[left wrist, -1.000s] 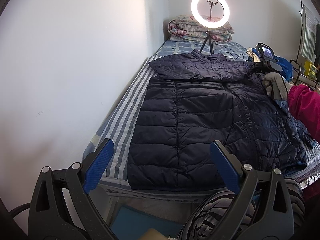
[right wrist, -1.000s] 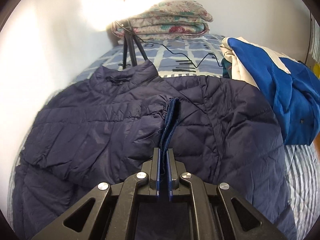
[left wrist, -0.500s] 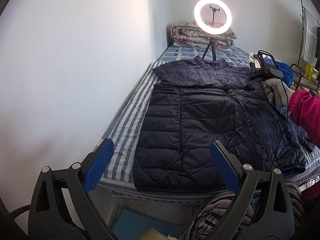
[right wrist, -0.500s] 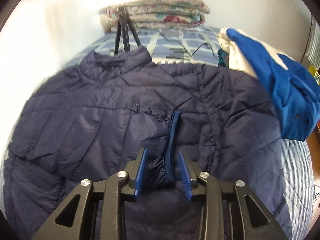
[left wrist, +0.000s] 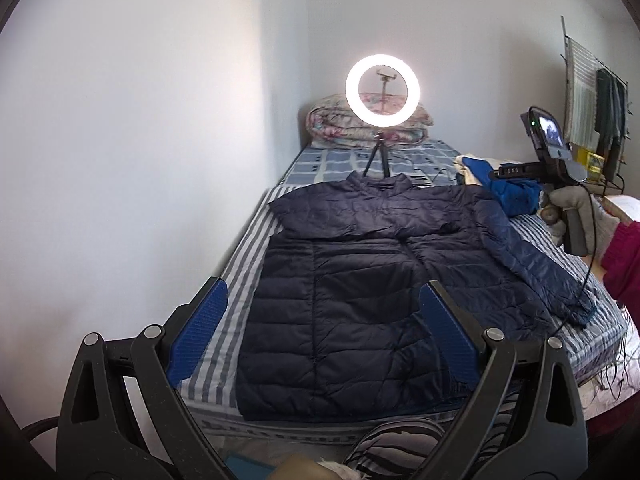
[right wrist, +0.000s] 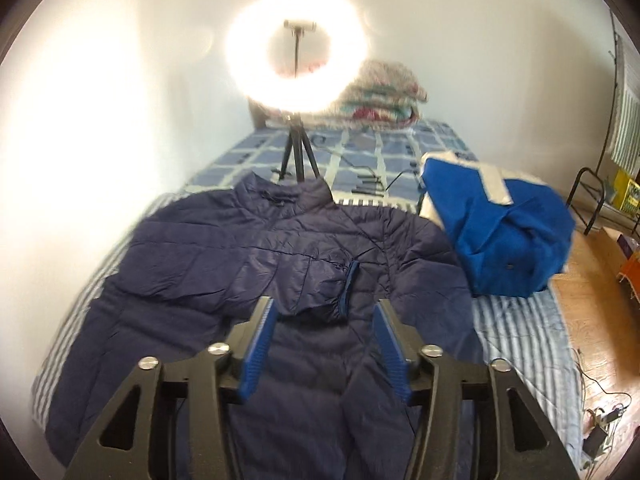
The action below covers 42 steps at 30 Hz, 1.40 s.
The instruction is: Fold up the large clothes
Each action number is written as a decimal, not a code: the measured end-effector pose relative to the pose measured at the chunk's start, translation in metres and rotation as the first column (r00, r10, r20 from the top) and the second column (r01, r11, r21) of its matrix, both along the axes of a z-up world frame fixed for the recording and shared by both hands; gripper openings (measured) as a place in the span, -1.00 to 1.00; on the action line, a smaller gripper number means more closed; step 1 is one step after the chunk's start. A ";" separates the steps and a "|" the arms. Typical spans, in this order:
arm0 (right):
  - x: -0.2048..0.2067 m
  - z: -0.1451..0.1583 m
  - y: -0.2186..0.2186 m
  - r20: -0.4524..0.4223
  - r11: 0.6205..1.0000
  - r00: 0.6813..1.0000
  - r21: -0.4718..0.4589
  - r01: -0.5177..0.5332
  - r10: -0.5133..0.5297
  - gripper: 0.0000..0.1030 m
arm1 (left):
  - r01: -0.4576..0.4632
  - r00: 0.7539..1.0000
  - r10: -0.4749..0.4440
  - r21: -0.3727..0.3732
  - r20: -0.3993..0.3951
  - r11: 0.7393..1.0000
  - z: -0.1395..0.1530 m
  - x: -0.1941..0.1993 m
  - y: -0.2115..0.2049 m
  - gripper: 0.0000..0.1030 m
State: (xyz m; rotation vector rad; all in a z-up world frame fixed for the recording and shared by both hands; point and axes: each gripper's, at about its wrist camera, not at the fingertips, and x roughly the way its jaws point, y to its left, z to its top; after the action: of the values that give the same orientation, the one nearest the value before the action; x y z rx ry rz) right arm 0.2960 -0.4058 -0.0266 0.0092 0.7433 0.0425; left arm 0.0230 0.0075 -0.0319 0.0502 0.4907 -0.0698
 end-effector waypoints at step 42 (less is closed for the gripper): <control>-0.316 -0.037 -0.227 -0.063 0.738 0.739 -0.160 0.656 -0.670 0.86 | 0.824 0.498 -0.795 -0.096 -0.345 0.558 -0.071 0.103 -0.431 0.25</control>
State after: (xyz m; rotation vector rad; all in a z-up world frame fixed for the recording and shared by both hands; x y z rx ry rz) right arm -0.0205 -0.6324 -0.0635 0.1591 0.8245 -0.7067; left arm 0.1258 -0.4235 -0.1030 0.3639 0.8043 -1.0347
